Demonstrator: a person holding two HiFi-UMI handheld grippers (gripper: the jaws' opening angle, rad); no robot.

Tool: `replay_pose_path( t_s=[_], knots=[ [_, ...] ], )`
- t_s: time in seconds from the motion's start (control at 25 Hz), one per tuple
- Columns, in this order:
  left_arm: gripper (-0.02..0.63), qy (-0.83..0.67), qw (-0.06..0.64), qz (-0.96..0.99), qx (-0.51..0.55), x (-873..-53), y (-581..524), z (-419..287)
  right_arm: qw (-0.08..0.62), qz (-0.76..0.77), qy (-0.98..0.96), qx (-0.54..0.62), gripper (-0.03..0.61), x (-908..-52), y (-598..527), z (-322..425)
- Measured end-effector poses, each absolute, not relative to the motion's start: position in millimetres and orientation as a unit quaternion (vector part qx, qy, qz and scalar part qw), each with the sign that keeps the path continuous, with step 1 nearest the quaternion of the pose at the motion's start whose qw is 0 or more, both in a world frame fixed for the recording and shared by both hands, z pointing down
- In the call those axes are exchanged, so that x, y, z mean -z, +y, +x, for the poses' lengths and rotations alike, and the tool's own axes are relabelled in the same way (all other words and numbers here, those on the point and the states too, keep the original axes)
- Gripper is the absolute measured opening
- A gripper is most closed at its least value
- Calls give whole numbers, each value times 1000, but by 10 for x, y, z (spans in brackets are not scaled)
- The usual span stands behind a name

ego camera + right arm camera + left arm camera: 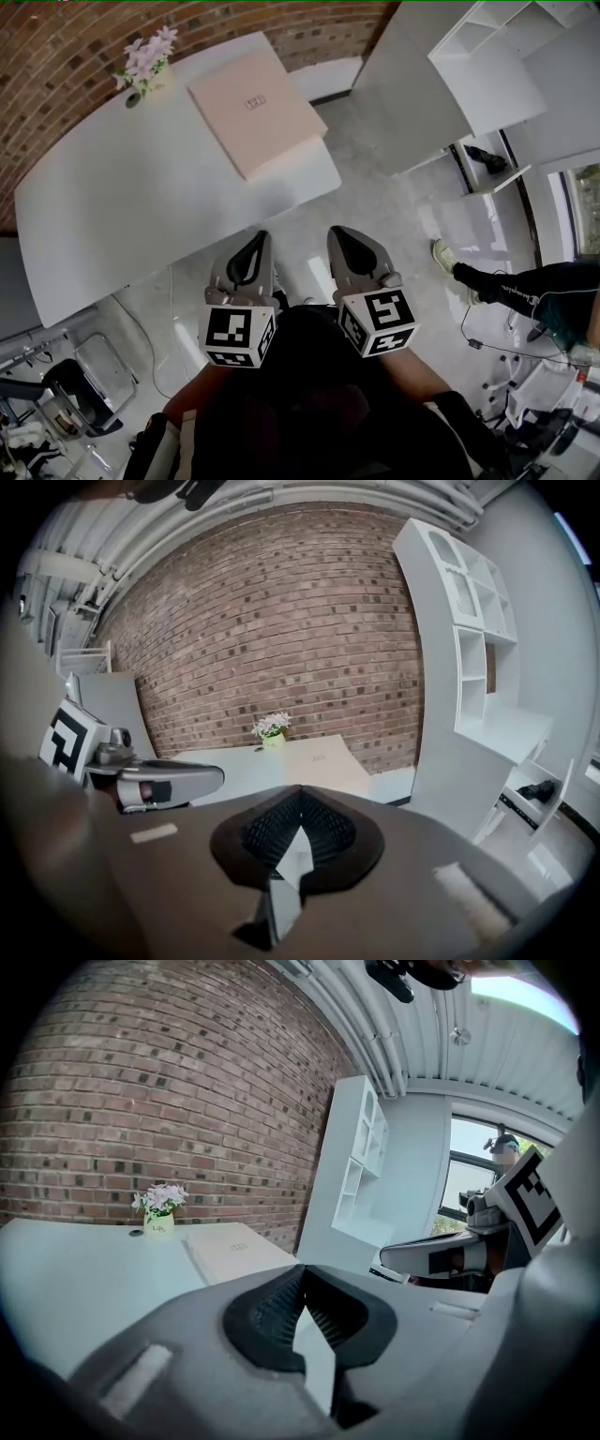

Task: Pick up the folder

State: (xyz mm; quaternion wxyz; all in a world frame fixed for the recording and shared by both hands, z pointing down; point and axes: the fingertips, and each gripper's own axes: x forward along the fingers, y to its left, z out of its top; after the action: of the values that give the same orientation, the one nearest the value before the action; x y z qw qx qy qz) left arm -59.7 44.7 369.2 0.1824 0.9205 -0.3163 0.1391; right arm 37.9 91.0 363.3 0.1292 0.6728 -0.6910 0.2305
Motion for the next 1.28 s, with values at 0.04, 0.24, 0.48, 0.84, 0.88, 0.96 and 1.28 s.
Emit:
replay_pose_path(
  t_s=[0.04,0.24,0.48,0.84,0.88,0.96,1.28],
  knots=[
    [0,-314,181,922,-137,-3675,392,-602,128,677,-688,-228,2,-3604,855,384],
    [0,-313,177,923,-139,-3709,128,-684,124,680,-687,-224,2,-3591,619,308],
    [1,-328,182,916,-140,-3734,-96,-749,125,675,-691,-227,2,-3629,361,326],
    [2,-380,191,894,-138,-3774,-605,-629,137,638,-722,-228,2,-3762,-221,561],
    [2,-387,193,891,-138,-3771,-661,-600,140,634,-725,-228,2,-3770,-292,612],
    [2,-399,199,884,-138,-3780,-764,-544,148,626,-730,-230,2,-3797,-427,718],
    [2,-448,222,853,-150,-3997,-1083,-372,167,592,-750,-242,2,-4015,-832,1071]
  ],
)
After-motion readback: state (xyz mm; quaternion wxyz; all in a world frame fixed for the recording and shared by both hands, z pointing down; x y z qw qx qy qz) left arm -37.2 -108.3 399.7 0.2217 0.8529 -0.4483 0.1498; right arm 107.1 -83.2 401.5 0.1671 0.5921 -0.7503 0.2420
